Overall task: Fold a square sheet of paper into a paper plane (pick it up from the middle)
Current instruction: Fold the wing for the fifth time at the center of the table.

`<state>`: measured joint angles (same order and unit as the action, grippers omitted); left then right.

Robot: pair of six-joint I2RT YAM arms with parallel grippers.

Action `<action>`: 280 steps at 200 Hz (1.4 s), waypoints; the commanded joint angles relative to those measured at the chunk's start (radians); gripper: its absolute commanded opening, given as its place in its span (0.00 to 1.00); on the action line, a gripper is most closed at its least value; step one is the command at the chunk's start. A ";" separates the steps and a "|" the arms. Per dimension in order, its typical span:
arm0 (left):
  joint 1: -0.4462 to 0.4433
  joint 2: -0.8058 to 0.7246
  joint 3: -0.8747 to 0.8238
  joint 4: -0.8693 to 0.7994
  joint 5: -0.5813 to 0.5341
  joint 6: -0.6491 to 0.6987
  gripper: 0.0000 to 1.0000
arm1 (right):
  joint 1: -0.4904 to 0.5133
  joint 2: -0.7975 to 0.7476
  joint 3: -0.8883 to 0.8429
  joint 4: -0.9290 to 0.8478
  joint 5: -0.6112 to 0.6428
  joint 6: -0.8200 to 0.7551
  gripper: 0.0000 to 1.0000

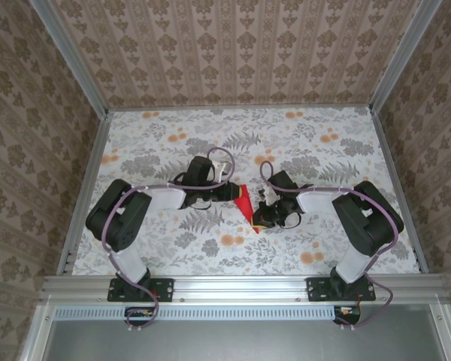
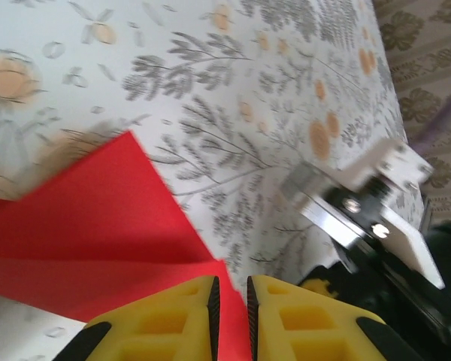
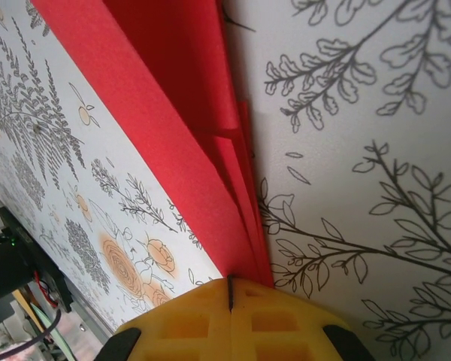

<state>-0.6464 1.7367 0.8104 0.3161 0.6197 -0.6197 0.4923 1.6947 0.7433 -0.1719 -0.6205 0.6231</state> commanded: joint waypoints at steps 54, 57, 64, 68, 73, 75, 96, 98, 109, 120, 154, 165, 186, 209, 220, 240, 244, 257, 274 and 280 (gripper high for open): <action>-0.090 0.062 -0.058 0.140 -0.077 -0.072 0.19 | -0.028 -0.028 -0.068 0.019 0.042 0.069 0.07; -0.090 0.065 -0.058 0.140 -0.076 -0.072 0.19 | -0.028 -0.037 -0.068 0.025 0.038 0.068 0.08; -0.090 0.069 -0.053 0.140 -0.075 -0.072 0.19 | -0.027 -0.059 -0.068 0.042 0.029 0.062 0.10; -0.090 0.069 -0.051 0.140 -0.076 -0.073 0.18 | -0.027 -0.072 -0.068 0.052 0.028 0.060 0.11; -0.090 0.069 -0.052 0.140 -0.081 -0.075 0.18 | -0.027 -0.090 -0.067 0.061 0.029 0.058 0.13; -0.090 0.068 -0.051 0.142 -0.083 -0.075 0.18 | -0.027 -0.097 -0.067 0.065 0.030 0.058 0.14; -0.075 0.040 -0.068 0.144 -0.116 -0.093 0.18 | -0.027 -0.186 -0.058 0.098 0.061 0.046 0.23; -0.072 0.037 -0.071 0.145 -0.119 -0.096 0.18 | -0.028 -0.194 -0.058 0.100 0.067 0.043 0.24; -0.056 0.016 -0.088 0.150 -0.135 -0.114 0.18 | -0.029 -0.225 -0.049 0.102 0.105 0.019 0.30; -0.039 -0.003 -0.105 0.158 -0.147 -0.135 0.19 | -0.027 -0.235 -0.034 0.101 0.151 -0.019 0.34; 0.000 -0.025 -0.138 0.197 -0.135 -0.188 0.21 | -0.022 -0.207 0.010 0.158 0.225 -0.136 0.41; 0.007 -0.026 -0.141 0.205 -0.123 -0.193 0.21 | -0.014 -0.187 0.027 0.173 0.228 -0.163 0.43; 0.011 -0.025 -0.139 0.204 -0.115 -0.195 0.21 | 0.004 -0.151 0.074 0.159 0.234 -0.207 0.46; 0.013 -0.025 -0.135 0.207 -0.108 -0.199 0.21 | 0.056 -0.139 0.113 0.108 0.303 -0.269 0.48; 0.012 -0.022 -0.132 0.209 -0.102 -0.199 0.21 | 0.080 -0.135 0.124 0.091 0.353 -0.294 0.49; 0.013 -0.014 -0.120 0.209 -0.087 -0.199 0.21 | 0.115 -0.119 0.135 0.071 0.424 -0.335 0.49; 0.014 -0.013 -0.119 0.208 -0.085 -0.199 0.20 | 0.119 -0.115 0.138 0.069 0.436 -0.342 0.49; 0.013 -0.012 -0.113 0.206 -0.084 -0.196 0.19 | 0.135 -0.095 0.146 0.065 0.463 -0.373 0.49; 0.014 -0.012 -0.110 0.202 -0.085 -0.195 0.19 | 0.153 -0.074 0.149 0.075 0.489 -0.412 0.47; 0.014 -0.012 -0.110 0.202 -0.085 -0.195 0.18 | 0.160 -0.066 0.149 0.082 0.495 -0.425 0.46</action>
<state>-0.6395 1.7390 0.6785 0.5030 0.5140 -0.8089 0.6312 1.5917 0.8684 -0.0616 -0.2146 0.2932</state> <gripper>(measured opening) 0.189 0.472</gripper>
